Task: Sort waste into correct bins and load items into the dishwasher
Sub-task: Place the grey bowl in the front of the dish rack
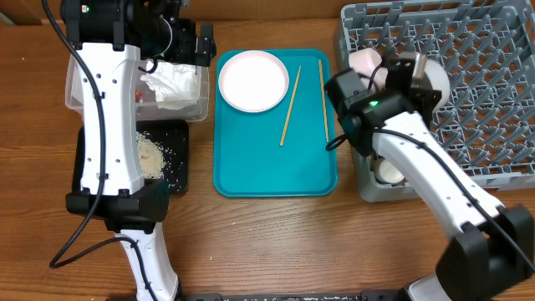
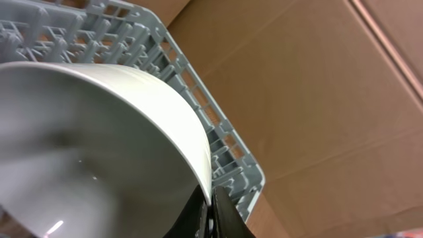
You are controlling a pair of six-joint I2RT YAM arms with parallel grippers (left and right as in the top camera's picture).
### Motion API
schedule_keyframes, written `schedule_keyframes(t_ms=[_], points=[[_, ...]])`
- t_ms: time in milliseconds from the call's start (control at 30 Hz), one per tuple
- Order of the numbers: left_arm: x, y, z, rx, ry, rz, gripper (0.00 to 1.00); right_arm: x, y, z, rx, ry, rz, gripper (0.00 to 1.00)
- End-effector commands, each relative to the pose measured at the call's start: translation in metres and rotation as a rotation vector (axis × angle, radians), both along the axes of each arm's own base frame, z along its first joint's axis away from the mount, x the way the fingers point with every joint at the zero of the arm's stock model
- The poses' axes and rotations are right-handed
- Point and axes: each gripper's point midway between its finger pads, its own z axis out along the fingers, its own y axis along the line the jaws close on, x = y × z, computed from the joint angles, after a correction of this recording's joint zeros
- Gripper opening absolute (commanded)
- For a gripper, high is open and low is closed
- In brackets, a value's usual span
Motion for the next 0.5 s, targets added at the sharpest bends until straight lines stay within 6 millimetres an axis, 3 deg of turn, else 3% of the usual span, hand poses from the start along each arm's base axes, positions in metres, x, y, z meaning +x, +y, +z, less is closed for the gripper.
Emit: schedule_keyframes(t_ms=[0,167,467], points=[[-0.003,-0.003,0.012,-0.003,-0.034,0.0,1.0,0.002,-0.003,-0.01,-0.111,0.004,-0.012,0.04],[-0.003,-0.003,0.012,-0.003,-0.034,0.001,1.0,0.01,0.002,-0.04,-0.068,0.043,-0.007,0.04],[-0.003,-0.003,0.012,-0.003,-0.034,0.0,1.0,0.014,0.011,-0.068,0.092,0.073,0.007,0.04]])
